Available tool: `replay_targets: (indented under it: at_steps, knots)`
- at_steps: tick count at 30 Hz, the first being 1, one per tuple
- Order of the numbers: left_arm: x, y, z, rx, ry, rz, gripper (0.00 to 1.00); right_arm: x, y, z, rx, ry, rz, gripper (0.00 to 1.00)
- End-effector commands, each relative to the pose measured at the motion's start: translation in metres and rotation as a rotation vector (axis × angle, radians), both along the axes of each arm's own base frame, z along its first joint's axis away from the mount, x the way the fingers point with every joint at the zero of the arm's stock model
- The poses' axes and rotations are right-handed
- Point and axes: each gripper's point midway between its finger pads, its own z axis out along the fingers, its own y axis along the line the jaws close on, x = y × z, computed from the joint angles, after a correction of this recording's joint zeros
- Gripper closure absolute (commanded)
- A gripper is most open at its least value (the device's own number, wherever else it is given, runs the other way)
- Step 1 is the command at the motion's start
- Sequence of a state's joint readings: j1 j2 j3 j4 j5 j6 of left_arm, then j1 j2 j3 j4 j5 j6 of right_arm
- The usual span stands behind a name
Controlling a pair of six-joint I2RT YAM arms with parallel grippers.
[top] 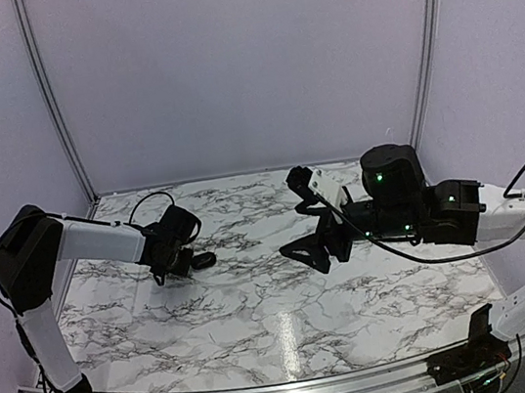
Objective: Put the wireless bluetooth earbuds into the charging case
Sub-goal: Place the charging case with the earbuds at the center of the board, then reset both arms
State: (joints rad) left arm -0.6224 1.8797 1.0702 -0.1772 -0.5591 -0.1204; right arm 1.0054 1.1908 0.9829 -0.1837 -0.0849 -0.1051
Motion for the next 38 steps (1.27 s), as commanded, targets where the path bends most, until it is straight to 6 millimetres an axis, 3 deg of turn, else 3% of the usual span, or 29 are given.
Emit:
replay_targets:
  at_steps: [1, 5, 13, 16, 20, 26, 28, 33, 35, 38]
  knots:
    - [-0.001, -0.01, 0.013, -0.061, 0.014, -0.029, 0.56, 0.002, -0.003, 0.012, 0.031, -0.025, -0.014, 0.04]
    - [-0.001, -0.013, 0.023, -0.086, 0.002, -0.04, 0.43, 0.002, -0.002, 0.015, 0.04, -0.022, -0.014, 0.03]
    - [-0.003, -0.031, 0.066, -0.226, -0.051, -0.087, 0.02, 0.007, -0.006, 0.024, 0.096, 0.01, -0.041, 0.01]
    - [-0.008, -0.036, 0.088, -0.314, -0.085, -0.096, 0.01, 0.025, -0.017, 0.021, 0.13, 0.072, -0.115, 0.01]
    - [-0.016, -0.039, 0.133, -0.473, -0.184, -0.096, 0.01, 0.062, -0.042, 0.004, 0.144, 0.173, -0.267, 0.02]
    - [-0.037, -0.021, 0.173, -0.678, -0.289, -0.047, 0.01, 0.094, -0.09, -0.021, 0.21, 0.279, -0.437, 0.02]
    - [-0.045, -0.014, 0.171, -0.717, -0.301, -0.034, 0.01, 0.1, -0.11, -0.028, 0.246, 0.283, -0.493, 0.02]
    - [-0.064, 0.004, 0.138, -0.715, -0.274, 0.02, 0.01, 0.111, -0.157, -0.057, 0.27, 0.291, -0.628, 0.01]
    - [-0.071, 0.008, 0.124, -0.712, -0.249, 0.035, 0.01, 0.113, -0.168, -0.065, 0.281, 0.285, -0.663, 0.01]
    - [-0.075, 0.008, 0.122, -0.748, -0.265, 0.032, 0.01, 0.112, -0.176, -0.076, 0.28, 0.283, -0.687, 0.01]
